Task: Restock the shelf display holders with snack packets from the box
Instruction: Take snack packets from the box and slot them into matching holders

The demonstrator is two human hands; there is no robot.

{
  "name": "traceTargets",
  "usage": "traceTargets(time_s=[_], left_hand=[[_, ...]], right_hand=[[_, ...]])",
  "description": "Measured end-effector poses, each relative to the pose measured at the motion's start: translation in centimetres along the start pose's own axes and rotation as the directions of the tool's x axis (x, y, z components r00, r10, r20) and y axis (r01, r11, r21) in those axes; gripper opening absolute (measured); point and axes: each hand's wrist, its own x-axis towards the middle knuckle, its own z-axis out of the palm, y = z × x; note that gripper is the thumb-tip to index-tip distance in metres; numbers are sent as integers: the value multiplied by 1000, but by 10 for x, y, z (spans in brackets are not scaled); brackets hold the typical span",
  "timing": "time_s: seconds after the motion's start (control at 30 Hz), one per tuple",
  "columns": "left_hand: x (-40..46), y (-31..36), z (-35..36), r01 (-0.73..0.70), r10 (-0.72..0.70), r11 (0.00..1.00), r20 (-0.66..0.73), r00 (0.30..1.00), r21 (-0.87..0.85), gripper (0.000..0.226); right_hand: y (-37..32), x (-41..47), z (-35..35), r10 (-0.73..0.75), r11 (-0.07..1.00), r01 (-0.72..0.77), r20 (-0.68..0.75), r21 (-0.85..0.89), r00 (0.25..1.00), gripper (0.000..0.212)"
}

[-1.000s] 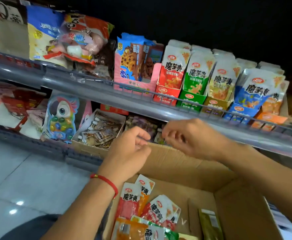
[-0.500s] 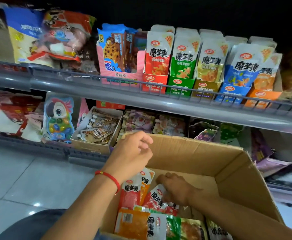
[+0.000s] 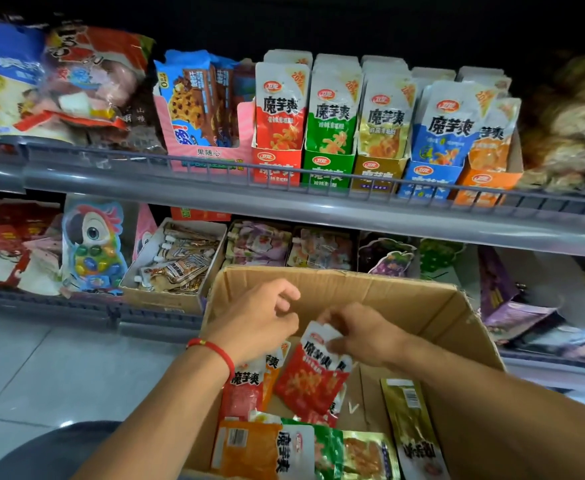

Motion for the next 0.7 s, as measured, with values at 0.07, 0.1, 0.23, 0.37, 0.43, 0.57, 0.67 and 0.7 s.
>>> traceTargets(time_s=[0.07, 0.1, 0.23, 0.37, 0.43, 0.57, 0.67, 0.7], left_hand=[[1, 4, 7, -9, 4, 998, 74, 997, 62, 46], [1, 7, 10, -6, -4, 997, 121, 993, 81, 52], [0, 19, 26, 100, -38, 977, 303, 952, -190, 33], [-1, 22, 34, 165, -73, 888, 223, 972, -429, 30], [-3, 24, 36, 126, -65, 864, 142, 988, -487, 36], [-2, 25, 35, 53, -31, 784, 46, 998, -619, 41], [-1, 23, 29, 58, -43, 745, 38, 998, -664, 54], [-2, 23, 26, 71, -37, 736, 64, 997, -673, 57]], right_hand=[[-8, -18, -29, -89, 993, 90, -27, 72, 996, 23], [-11, -27, -41, -131, 983, 135, -42, 126, 990, 24], [-9, -52, -64, -231, 907, 265, -140, 328, 963, 30], [-5, -60, -65, -213, 857, 296, -232, 423, 949, 36], [-8, -63, -60, -185, 880, 256, -209, 400, 960, 42], [-10, -67, -60, -146, 901, 238, -264, 363, 953, 37], [-4, -69, -76, -181, 933, 264, -314, 245, 932, 30], [-2, -70, -80, -195, 929, 275, -303, 249, 933, 31]])
